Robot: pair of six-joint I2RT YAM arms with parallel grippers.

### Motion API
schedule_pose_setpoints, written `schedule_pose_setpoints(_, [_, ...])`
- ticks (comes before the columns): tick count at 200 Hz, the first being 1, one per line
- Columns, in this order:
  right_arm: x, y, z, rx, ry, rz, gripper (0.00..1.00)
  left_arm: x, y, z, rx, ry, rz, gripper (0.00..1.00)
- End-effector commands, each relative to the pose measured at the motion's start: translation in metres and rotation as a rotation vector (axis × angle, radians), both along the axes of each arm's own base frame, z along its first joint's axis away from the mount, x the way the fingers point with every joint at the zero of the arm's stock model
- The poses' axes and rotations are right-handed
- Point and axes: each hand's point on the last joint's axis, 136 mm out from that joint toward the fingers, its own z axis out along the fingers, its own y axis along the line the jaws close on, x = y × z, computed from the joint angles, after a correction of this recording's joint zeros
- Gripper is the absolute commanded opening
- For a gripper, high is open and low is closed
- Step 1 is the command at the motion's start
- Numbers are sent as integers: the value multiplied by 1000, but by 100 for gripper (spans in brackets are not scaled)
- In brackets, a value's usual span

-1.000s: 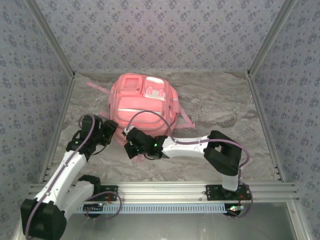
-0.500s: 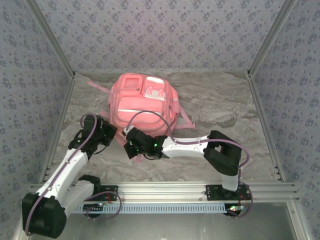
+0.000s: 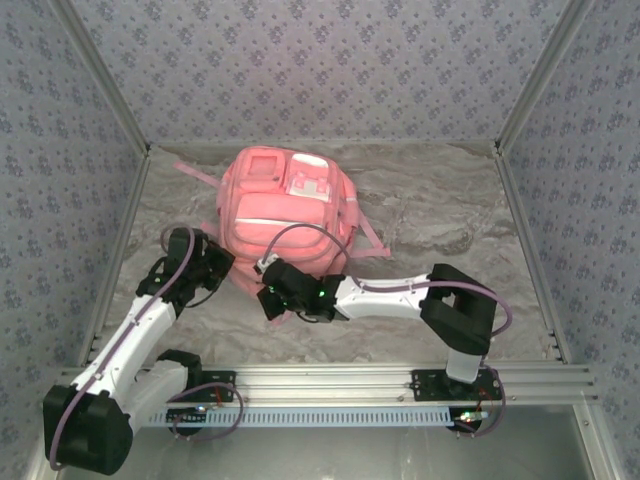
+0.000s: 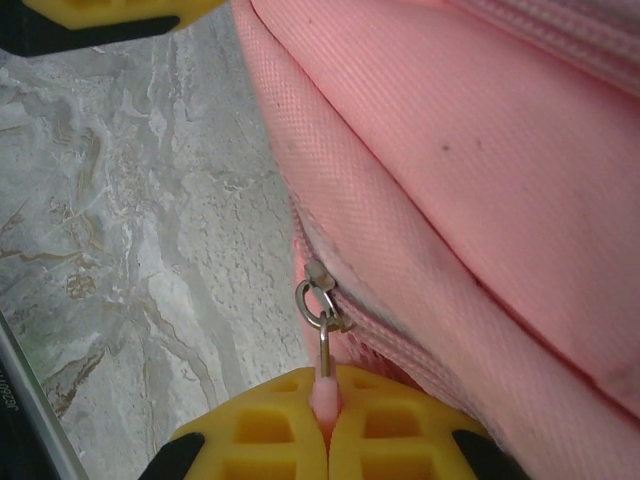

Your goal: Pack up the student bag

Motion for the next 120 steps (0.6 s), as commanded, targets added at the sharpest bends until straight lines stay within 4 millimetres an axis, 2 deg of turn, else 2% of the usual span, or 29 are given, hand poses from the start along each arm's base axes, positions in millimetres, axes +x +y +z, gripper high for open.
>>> schedule_pose_setpoints(1, [-1,-24,-5,-66,3,-32,0,11,11,17,56,-58,34,0])
schedule_pose_setpoints(120, [-1,-89,-18,-204,16,-72,0,11,15,21,89,-61,32,0])
